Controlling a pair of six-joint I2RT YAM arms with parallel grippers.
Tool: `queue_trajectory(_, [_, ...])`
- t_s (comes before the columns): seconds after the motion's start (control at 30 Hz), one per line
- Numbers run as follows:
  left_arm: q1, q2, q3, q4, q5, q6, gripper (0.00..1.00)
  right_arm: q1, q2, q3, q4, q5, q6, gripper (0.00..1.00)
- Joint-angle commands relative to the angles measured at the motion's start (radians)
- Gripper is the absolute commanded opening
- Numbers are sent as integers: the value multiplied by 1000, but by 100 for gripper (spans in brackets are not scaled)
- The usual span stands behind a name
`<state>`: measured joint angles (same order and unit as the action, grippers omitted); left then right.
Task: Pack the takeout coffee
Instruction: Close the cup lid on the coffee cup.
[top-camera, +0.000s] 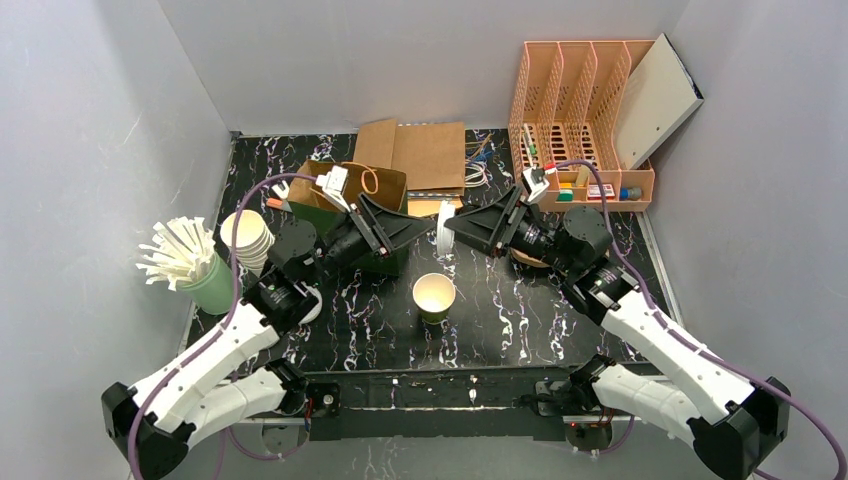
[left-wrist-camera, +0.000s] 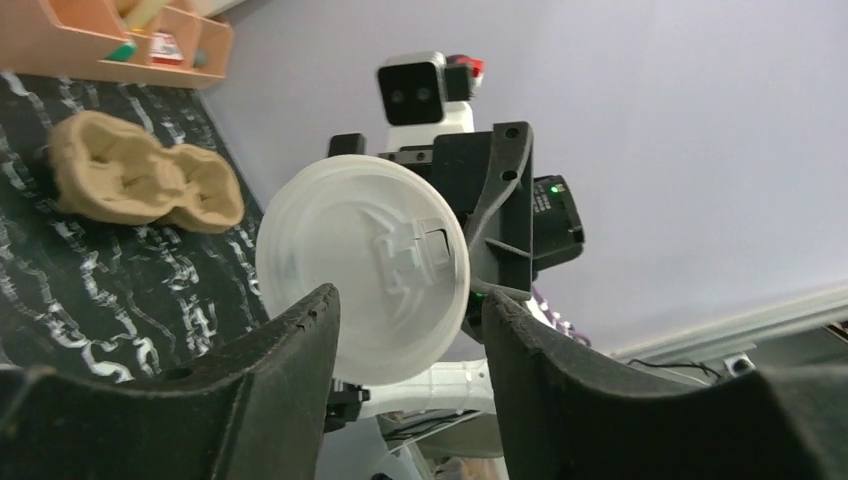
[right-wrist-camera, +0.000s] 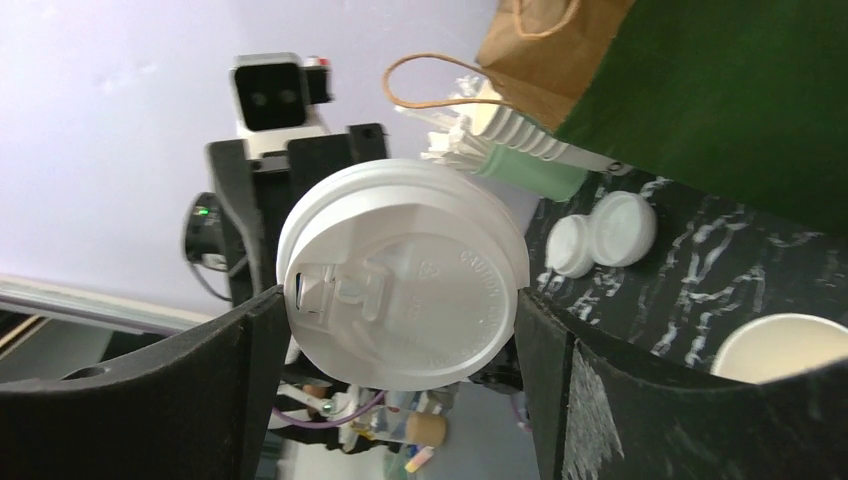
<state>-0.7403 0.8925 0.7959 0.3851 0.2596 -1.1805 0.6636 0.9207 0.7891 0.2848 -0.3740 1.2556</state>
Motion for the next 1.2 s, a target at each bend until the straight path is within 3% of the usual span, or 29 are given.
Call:
queue_trajectory(0.0, [-4,-79,104,-285,-112,164,55,4,-42,28,-138,71,-150,85])
queue_trajectory(0.13, [-4,-96,160,-492,-174,241,56,4,-69,40,-308,125,-283,86])
queue_trajectory(0.23, [-5,-104,161,-560,-182,275,56,4,-69,76,-446,155,-399,85])
queue_trajectory(0.53, [-4,-103,82,-595,-182,315,54,6,123,219,-771,65,-708,85])
queue_trajectory(0.9, [-4,-125,9,-637,-225,359,49,93,247,289,-828,106,-810,80])
queue_trajectory(1.17, [-5,-155,-47,-663,-246,376,49,248,353,370,-881,314,-850,80])
